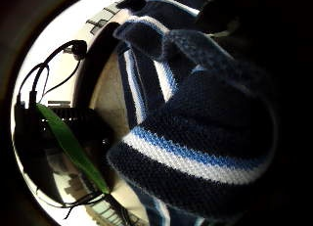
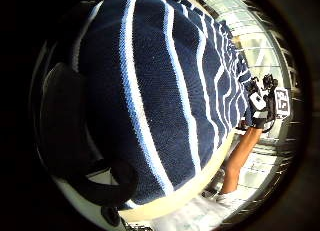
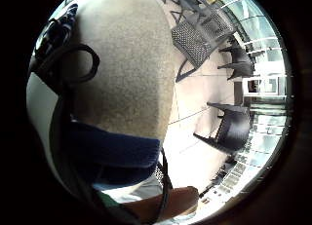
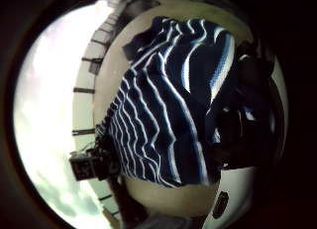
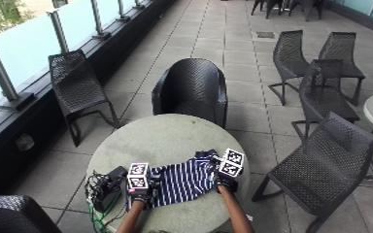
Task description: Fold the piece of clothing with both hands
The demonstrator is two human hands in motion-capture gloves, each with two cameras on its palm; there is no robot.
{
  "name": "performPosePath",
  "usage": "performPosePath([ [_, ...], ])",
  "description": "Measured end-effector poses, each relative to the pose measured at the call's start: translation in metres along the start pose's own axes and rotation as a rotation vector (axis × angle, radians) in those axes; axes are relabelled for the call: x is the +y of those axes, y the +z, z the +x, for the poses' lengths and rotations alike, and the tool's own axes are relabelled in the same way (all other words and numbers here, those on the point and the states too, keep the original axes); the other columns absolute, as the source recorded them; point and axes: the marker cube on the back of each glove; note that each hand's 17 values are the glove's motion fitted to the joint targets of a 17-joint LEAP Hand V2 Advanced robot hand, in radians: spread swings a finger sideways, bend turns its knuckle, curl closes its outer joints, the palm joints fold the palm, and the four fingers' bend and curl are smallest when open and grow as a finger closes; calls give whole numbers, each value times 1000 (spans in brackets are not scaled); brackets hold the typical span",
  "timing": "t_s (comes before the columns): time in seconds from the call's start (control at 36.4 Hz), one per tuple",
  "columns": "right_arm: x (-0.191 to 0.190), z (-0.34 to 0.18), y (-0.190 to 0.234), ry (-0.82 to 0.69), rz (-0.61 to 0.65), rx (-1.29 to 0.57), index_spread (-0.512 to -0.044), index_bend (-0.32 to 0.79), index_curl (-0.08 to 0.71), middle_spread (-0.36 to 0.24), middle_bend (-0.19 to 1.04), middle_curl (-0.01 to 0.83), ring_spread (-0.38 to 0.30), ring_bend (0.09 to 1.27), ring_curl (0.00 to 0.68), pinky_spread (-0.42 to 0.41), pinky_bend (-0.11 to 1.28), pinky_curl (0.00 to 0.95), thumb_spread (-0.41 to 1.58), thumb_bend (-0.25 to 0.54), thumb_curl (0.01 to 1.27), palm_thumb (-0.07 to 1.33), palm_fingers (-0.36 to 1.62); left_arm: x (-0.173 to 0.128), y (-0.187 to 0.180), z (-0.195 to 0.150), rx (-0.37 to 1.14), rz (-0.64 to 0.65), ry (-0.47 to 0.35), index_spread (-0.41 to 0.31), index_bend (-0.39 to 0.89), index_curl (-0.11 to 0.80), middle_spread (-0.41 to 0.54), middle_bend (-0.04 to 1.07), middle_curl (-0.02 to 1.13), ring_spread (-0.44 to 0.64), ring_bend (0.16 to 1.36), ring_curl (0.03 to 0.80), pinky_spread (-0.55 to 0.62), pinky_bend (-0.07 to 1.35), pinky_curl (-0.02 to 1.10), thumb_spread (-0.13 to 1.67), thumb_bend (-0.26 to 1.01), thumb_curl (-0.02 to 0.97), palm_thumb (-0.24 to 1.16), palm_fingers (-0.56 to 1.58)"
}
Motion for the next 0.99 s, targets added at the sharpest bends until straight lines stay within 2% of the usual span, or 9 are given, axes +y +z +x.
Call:
performPosePath([
  [0.08,-32,-32,-4,-82,96,-102,-293,89,167,-199,458,456,-204,854,476,-159,735,448,1020,202,399,960,1162,-45,15,-23,124,-16,19,-72,161,362,66,162,330,212,518,333,348,353,388,1588,13,137,186,365],
  [0.14,-46,-59,-6,-171,138,-177,-294,93,174,-204,457,459,-211,848,480,-176,740,456,988,183,408,966,1165,-59,5,-34,211,12,13,-71,143,357,60,164,329,199,535,335,336,364,390,1579,23,148,207,391],
  [0.22,-34,-104,-23,-276,147,-219,-296,86,178,-211,455,461,-218,837,481,-192,744,463,945,152,421,970,1156,-49,-42,-43,288,107,-2,-65,126,349,57,157,324,189,542,334,302,398,400,1581,45,162,250,405],
  [0.33,-2,-177,-30,-424,146,-192,-295,85,183,-217,445,460,-225,821,480,-209,750,470,885,111,443,973,1150,-21,-102,-54,303,271,-27,-66,120,339,49,168,325,168,561,340,261,423,410,1594,84,184,321,431],
  [0.47,34,-250,-2,-562,89,-149,-295,85,188,-220,428,458,-232,805,478,-224,755,475,795,55,475,968,1155,4,-128,-72,355,352,-96,-81,140,333,25,191,335,134,578,342,226,409,410,1593,123,209,387,493],
  [0.6,62,-297,39,-649,20,-97,-292,85,191,-222,421,459,-234,793,477,-231,752,478,740,19,507,982,1158,22,-128,-82,387,386,-154,-93,129,327,2,194,346,108,576,343,206,386,406,1593,158,231,443,515],
  [0.71,118,-310,40,-698,-21,-31,-292,82,192,-222,416,460,-235,791,478,-234,753,478,706,-7,530,992,1161,34,-119,-92,377,400,-180,-94,130,324,-2,183,353,107,575,347,208,380,410,1591,174,241,463,499],
  [0.8,134,-313,50,-695,-30,26,-293,82,193,-218,409,459,-235,788,478,-235,753,479,686,-19,546,994,1161,39,-110,-99,390,386,-184,-94,131,321,-4,179,353,104,575,345,207,373,409,1591,188,252,485,499],
  [0.99,142,-293,45,-803,-298,-185,-296,30,174,-213,406,462,-239,769,476,-236,772,483,706,-54,557,915,1098,30,-91,-101,415,371,-177,-91,127,314,-12,178,354,101,573,342,206,370,409,1591,209,266,505,499],
])
